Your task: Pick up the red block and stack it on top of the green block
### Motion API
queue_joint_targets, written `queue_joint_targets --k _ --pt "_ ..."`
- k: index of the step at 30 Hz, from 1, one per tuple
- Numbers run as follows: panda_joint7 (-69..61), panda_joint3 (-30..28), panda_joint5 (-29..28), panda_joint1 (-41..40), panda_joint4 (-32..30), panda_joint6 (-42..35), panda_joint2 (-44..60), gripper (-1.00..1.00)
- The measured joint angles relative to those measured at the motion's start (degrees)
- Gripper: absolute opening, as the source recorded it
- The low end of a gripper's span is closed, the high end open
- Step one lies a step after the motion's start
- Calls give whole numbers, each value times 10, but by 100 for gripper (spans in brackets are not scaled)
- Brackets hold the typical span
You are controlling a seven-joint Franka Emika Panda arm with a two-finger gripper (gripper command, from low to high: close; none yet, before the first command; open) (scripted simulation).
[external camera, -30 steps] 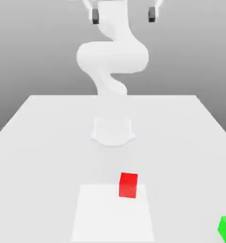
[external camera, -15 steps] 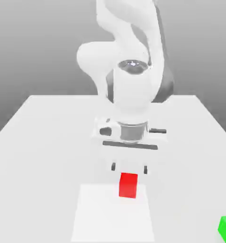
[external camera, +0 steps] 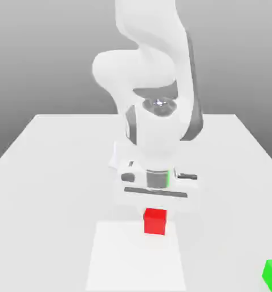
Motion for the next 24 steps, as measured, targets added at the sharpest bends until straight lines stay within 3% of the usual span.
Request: queue_joint_targets --k 3,5,12,24 --pt "-10 -2 14 9 -4 -51 -54 -100" --pt "3 7 2 21 25 -76 -45 -100" --pt "53 35 -40 78 166 -148 41 -100" --pt "104 80 -58 155 404 -245 169 -100"
